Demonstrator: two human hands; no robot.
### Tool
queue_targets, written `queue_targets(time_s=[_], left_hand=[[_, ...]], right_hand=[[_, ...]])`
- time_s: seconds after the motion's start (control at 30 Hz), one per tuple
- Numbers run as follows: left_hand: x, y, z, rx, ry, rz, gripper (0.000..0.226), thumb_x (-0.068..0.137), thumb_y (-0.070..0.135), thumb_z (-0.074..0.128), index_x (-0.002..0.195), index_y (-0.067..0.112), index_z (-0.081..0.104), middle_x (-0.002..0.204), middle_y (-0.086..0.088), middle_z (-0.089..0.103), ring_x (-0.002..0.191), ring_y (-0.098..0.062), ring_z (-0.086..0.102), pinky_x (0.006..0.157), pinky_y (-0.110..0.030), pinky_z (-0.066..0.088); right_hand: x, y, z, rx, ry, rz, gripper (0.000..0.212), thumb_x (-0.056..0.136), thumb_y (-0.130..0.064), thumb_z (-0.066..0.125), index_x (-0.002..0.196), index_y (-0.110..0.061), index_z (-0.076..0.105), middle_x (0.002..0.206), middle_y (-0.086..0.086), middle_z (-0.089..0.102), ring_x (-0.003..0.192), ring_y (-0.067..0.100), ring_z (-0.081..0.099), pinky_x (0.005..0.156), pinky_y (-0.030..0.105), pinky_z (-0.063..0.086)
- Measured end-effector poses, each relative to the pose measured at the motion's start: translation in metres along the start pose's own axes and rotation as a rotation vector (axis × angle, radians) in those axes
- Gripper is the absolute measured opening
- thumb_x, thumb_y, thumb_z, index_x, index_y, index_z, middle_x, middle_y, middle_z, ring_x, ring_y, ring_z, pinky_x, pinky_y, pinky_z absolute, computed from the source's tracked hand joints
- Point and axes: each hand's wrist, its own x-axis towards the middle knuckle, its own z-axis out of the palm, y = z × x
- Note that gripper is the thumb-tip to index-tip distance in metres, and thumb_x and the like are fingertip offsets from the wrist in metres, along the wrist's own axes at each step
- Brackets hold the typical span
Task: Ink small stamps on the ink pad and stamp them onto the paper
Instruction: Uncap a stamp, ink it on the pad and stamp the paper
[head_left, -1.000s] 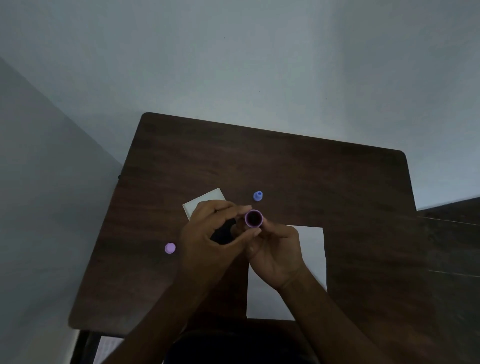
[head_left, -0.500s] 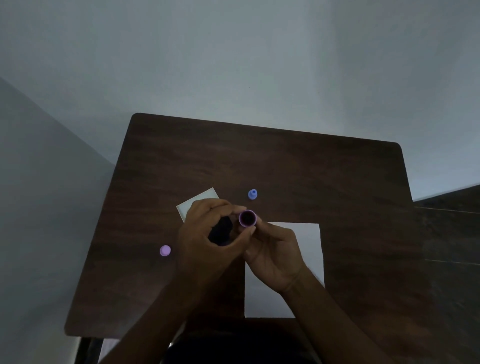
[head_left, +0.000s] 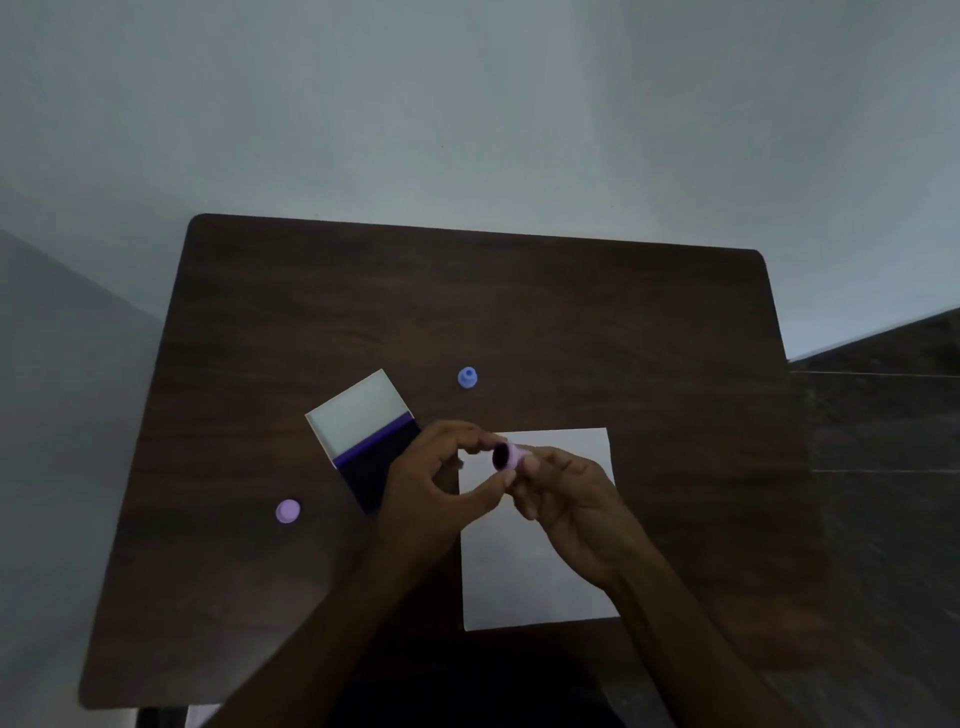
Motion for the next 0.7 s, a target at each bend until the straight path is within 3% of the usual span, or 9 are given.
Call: queue_targets(time_s=[0.1, 0.17, 0.27, 0.37, 0.57, 0.7], left_hand=[[-0.005, -0.021, 0.008, 0.032, -0.087, -0.075, 0.042, 0.071, 0.041, 0.077, 0.101, 0.060, 0.054, 0.105, 0.037, 0.055, 0.099, 0.012, 0.052, 0.071, -0.001, 0.043], [-0.008, -0.038, 0.014, 0.118, -0.088, -0.134, 0.048, 0.073, 0.042, 0.076, 0.116, 0.048, 0.054, 0.118, 0.026, 0.052, 0.102, 0.004, 0.054, 0.081, -0.011, 0.047], [-0.008, -0.061, 0.019, 0.377, -0.142, -0.332, 0.052, 0.079, 0.040, 0.070, 0.126, 0.029, 0.053, 0.133, 0.005, 0.050, 0.119, -0.011, 0.046, 0.102, -0.031, 0.035], [0.000, -0.074, 0.021, 0.554, -0.073, -0.290, 0.053, 0.076, 0.044, 0.071, 0.122, 0.020, 0.058, 0.128, -0.005, 0.056, 0.116, -0.022, 0.050, 0.101, -0.036, 0.034], [0.017, -0.082, 0.028, 0.761, -0.053, -0.139, 0.049, 0.070, 0.047, 0.076, 0.111, 0.020, 0.065, 0.112, -0.008, 0.064, 0.102, -0.029, 0.055, 0.091, -0.041, 0.040], [0.019, -0.084, 0.031, 0.866, -0.072, -0.136, 0.050, 0.065, 0.052, 0.078, 0.102, 0.022, 0.066, 0.105, -0.005, 0.065, 0.097, -0.026, 0.055, 0.085, -0.039, 0.041]], right_hand=[[0.004, 0.000, -0.007, -0.332, 0.154, -0.035, 0.034, 0.072, -0.039, 0.078, 0.092, -0.012, 0.075, 0.084, 0.009, 0.073, 0.067, 0.021, 0.064, 0.060, 0.024, 0.053], [0.012, 0.005, -0.007, -0.630, 0.308, -0.052, 0.035, 0.064, -0.053, 0.078, 0.078, -0.020, 0.076, 0.074, -0.001, 0.073, 0.064, 0.017, 0.066, 0.059, 0.021, 0.054], [0.029, 0.017, -0.005, -1.039, 0.490, -0.058, 0.031, 0.076, -0.052, 0.068, 0.071, -0.022, 0.067, 0.065, -0.008, 0.066, 0.061, 0.010, 0.062, 0.058, 0.017, 0.046], [0.045, 0.027, 0.000, -1.135, 0.502, -0.044, 0.029, 0.086, -0.043, 0.060, 0.069, -0.021, 0.060, 0.062, -0.009, 0.058, 0.059, 0.007, 0.056, 0.057, 0.014, 0.037], [0.071, 0.037, 0.003, -1.175, 0.448, 0.016, 0.027, 0.089, -0.034, 0.060, 0.088, -0.007, 0.065, 0.084, 0.007, 0.068, 0.074, 0.013, 0.059, 0.074, 0.023, 0.046], [0.082, 0.043, 0.004, -1.158, 0.443, -0.079, 0.019, 0.083, -0.029, 0.069, 0.083, -0.012, 0.058, 0.082, 0.002, 0.065, 0.070, 0.008, 0.055, 0.063, 0.013, 0.042]])
